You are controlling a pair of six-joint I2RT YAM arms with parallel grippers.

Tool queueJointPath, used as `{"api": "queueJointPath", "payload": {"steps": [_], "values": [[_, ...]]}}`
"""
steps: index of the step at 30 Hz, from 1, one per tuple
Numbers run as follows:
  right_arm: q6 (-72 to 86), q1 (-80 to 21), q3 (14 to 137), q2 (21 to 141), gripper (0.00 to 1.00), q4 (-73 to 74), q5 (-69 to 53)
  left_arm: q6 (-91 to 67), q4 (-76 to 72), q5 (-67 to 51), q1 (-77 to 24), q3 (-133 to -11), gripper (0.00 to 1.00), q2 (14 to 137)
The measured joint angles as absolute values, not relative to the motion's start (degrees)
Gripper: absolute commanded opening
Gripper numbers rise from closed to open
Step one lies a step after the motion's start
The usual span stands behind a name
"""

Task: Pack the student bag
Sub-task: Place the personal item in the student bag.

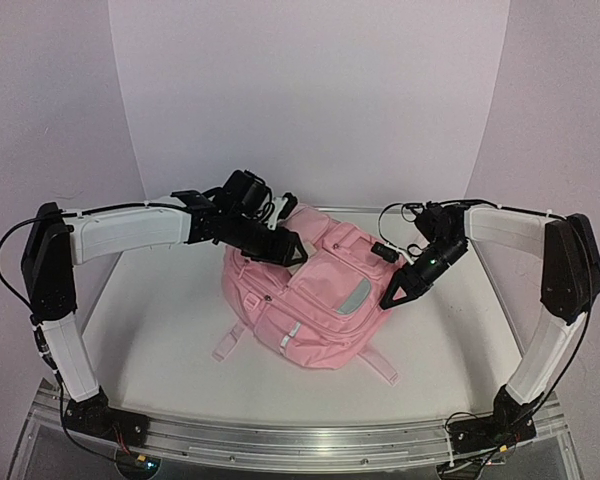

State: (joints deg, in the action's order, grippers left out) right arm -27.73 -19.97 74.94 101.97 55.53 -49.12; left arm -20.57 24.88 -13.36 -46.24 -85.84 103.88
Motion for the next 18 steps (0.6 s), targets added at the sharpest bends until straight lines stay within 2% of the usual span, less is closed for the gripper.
{"api": "queueJointPath", "payload": {"steps": [3, 7, 12, 18], "values": [[-27.6, -20.0, 74.9, 102.0, 0.54, 55.5, -49.1, -19.9, 25.5, -12.3, -46.1, -85.9, 0.34, 103.9], [-27.4, -20.0, 74.5, 102.0, 0.54, 55.2, -49.5, -19.2, 26.2, -11.9, -45.8, -85.9, 0.2, 103.9], [-26.9, -20.3, 73.8, 102.0, 0.52, 54.8, -50.0, -19.6, 27.1, -14.2, -45.7, -85.9, 0.09, 103.9], [-25.9, -20.6, 73.8, 102.0, 0.49, 54.0, -50.0, -21.1, 26.8, -18.4, -45.9, -85.6, 0.07, 104.1]]}}
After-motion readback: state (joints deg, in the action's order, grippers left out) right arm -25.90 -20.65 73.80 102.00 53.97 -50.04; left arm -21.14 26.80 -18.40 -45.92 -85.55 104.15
